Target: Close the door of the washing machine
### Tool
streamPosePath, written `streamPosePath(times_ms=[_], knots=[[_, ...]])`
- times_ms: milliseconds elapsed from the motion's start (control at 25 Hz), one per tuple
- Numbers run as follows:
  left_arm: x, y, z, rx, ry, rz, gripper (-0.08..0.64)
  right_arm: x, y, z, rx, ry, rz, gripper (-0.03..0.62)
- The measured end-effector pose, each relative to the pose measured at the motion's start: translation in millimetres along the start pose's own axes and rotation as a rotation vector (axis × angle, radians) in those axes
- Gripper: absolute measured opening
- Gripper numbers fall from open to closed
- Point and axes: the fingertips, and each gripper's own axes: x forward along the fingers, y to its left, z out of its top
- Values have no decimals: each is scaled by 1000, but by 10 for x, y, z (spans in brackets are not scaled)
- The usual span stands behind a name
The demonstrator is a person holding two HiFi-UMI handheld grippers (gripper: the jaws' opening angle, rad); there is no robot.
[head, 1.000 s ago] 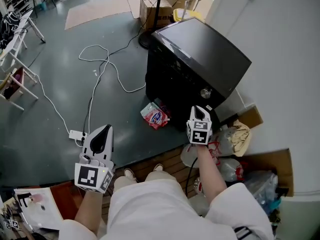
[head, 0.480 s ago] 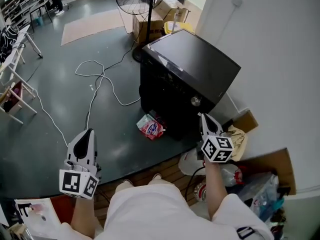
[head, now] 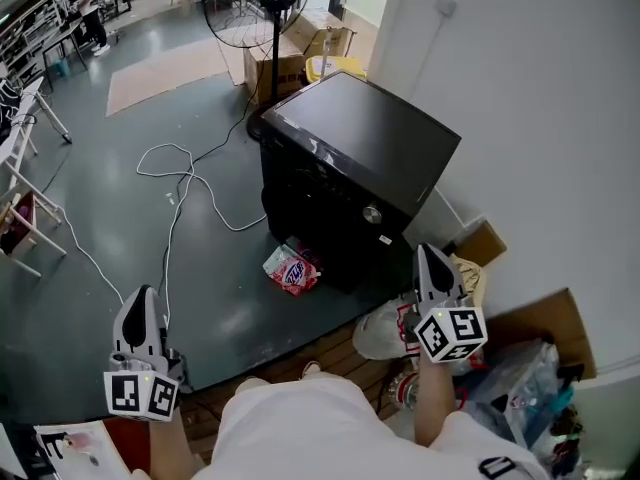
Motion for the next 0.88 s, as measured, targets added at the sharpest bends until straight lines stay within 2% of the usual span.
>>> streamPosePath(times_ms=[160,320,880], knots=[[-57,21,-55,-3,2,31,6,-144,64,125,-65,-21,-8,-3],[-41,21,-56,3,-10,32,6,-181,110,90,-127,-17,-36,-2],[-35,242,1,16,-7,28,6,63,479,59,-115,-9,-14,-3]])
